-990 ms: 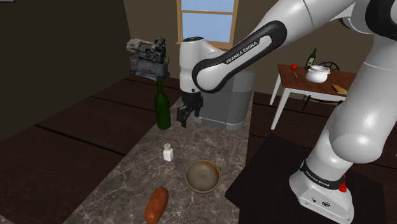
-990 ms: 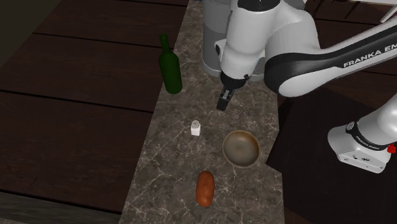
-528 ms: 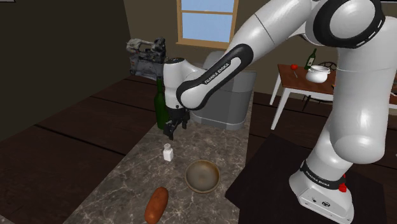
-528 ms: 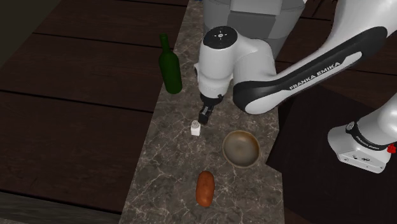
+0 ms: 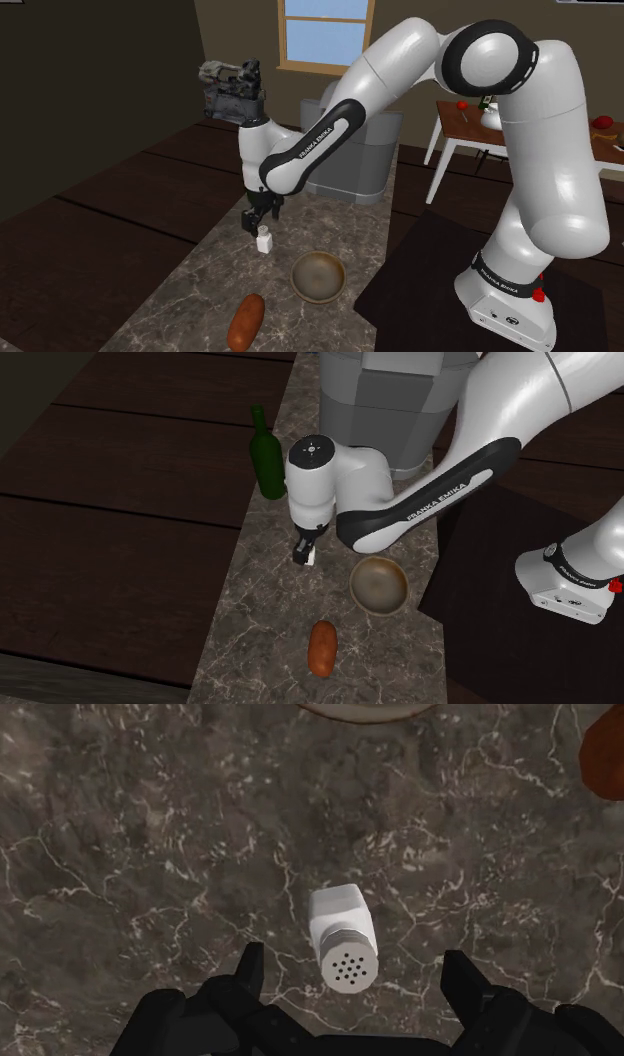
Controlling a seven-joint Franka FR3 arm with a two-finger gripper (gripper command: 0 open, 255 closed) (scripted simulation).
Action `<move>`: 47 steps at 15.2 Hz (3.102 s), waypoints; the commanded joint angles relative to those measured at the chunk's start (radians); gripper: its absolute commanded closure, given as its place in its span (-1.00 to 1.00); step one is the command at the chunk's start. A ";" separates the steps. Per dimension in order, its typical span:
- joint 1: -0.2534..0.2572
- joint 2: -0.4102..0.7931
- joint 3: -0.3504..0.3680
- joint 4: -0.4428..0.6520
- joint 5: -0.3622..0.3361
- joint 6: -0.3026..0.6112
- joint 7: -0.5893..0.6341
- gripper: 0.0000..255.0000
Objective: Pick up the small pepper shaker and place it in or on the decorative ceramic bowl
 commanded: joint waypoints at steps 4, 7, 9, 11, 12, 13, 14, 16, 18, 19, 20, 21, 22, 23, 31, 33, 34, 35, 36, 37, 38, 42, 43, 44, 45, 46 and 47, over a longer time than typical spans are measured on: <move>0.011 0.052 -0.013 0.009 -0.018 0.042 0.011 -1.00; 0.011 0.052 -0.013 0.009 -0.018 0.042 0.011 -1.00; 0.011 0.052 -0.013 0.009 -0.018 0.042 0.011 -1.00; 0.011 0.052 -0.013 0.009 -0.017 0.042 0.011 -1.00; 0.011 0.052 -0.013 0.009 -0.017 0.042 0.011 -1.00; 0.011 0.052 -0.013 0.009 -0.017 0.042 0.011 1.00; 0.011 0.052 -0.013 0.009 -0.017 0.042 0.011 1.00; 0.011 0.052 -0.013 0.009 -0.017 0.042 0.011 1.00; 0.011 0.052 -0.013 0.009 -0.017 0.042 0.011 1.00; 0.011 0.052 -0.013 0.009 -0.017 0.042 0.011 1.00; 0.011 0.052 -0.013 0.010 -0.017 0.042 0.011 1.00; 0.011 0.052 -0.013 0.009 -0.017 0.042 0.011 1.00; 0.011 0.052 -0.013 0.009 -0.018 0.042 0.011 1.00; 0.009 0.042 -0.011 0.008 -0.014 0.033 0.009 1.00; -0.006 -0.034 0.010 0.009 0.014 -0.042 -0.008 1.00; -0.009 -0.052 0.014 0.012 0.021 -0.062 -0.012 1.00; -0.011 -0.061 0.016 0.013 0.024 -0.072 -0.015 1.00; -0.012 -0.069 0.018 0.015 0.028 -0.082 -0.017 1.00; -0.014 -0.078 0.021 0.017 0.031 -0.092 -0.019 1.00; -0.015 -0.086 0.022 0.019 0.034 -0.102 -0.021 1.00; -0.016 -0.094 0.024 0.022 0.038 -0.113 -0.023 1.00; -0.021 -0.126 0.031 0.034 0.051 -0.155 -0.031 1.00; -0.022 -0.133 0.033 0.037 0.054 -0.166 -0.033 1.00; -0.023 -0.140 0.034 0.041 0.057 -0.176 -0.035 1.00; -0.024 -0.147 0.036 0.045 0.060 -0.187 -0.037 1.00; -0.025 -0.148 0.036 0.045 0.060 -0.188 -0.037 1.00; -0.028 -0.186 0.042 -0.005 0.070 -0.174 -0.035 1.00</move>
